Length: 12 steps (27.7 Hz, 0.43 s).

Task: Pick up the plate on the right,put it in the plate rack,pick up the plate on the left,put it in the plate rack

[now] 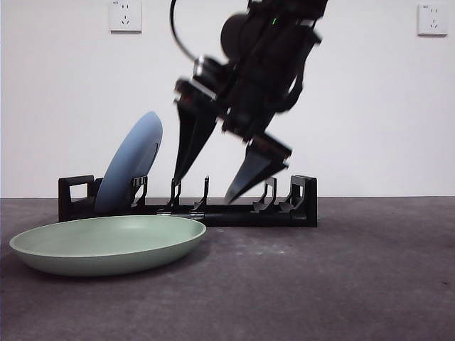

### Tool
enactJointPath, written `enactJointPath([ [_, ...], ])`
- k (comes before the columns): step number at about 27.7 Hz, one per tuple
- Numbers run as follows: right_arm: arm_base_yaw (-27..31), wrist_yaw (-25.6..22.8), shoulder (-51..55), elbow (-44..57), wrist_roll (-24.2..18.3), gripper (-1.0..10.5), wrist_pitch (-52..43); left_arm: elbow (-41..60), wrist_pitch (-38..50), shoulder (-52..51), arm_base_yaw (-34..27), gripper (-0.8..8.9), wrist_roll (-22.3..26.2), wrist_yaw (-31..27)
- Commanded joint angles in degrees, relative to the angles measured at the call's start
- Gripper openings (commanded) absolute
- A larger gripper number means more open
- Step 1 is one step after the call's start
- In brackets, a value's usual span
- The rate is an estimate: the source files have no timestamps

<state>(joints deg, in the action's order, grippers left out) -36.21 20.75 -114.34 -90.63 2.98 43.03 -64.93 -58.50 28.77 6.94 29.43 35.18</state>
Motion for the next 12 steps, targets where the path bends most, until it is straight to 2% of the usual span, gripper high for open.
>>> enactJointPath([
  [1,-0.5,-0.5,-2.6,0.7,1.5,4.1,-1.6,0.2,-0.7,0.8,1.5,3.82,1.4,-2.2],
  [10,-0.6,-0.7,-7.0,0.7,2.0,4.0,-3.0,0.2,-1.9,4.4,8.7,3.82,4.3,-11.8],
  [12,-0.7,-0.7,-7.3,0.7,2.3,3.7,-3.3,0.2,-1.9,5.8,10.5,3.82,4.3,-14.5],
])
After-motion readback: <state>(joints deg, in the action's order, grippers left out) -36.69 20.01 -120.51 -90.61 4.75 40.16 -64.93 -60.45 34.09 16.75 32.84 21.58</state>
